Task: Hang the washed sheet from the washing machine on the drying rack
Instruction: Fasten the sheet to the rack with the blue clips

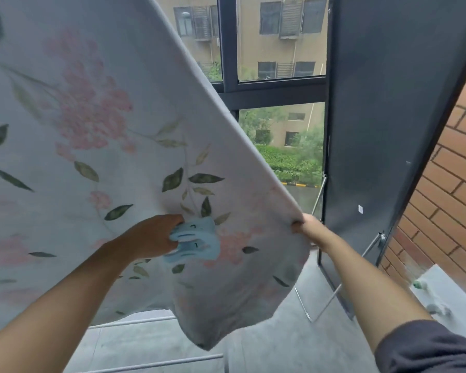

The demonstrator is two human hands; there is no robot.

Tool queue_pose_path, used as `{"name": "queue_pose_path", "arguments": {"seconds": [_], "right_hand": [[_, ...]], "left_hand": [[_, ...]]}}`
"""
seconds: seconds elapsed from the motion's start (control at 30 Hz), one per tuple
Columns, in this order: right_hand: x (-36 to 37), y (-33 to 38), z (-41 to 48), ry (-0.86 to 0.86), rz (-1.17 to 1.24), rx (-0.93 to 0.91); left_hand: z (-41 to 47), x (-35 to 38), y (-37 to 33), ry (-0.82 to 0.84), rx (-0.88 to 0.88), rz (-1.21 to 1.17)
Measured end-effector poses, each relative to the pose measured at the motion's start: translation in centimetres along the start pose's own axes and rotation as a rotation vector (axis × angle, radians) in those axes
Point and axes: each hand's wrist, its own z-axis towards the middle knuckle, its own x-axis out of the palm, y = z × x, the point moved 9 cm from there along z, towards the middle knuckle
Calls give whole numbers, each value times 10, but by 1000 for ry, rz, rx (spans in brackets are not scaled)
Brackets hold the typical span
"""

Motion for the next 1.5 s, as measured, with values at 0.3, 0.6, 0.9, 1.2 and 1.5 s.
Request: {"name": "queue_pose_path", "arguments": {"seconds": [0.3, 0.6, 0.9, 1.2, 1.5], "right_hand": [[67, -5, -29, 516, 875, 252], [-6, 32, -5, 134, 1220, -76], [-84, 56, -52, 368, 927, -236], [-69, 152, -107, 697, 699, -390], [-58, 188, -92, 318, 515, -372]], "left_hand": [[14, -1, -21, 13, 75, 25], [17, -8, -20, -7, 54, 43], [21, -37, -38, -86, 100, 15], [9, -72, -56, -148, 165, 42], [-9, -101, -63, -199, 116, 22]]}}
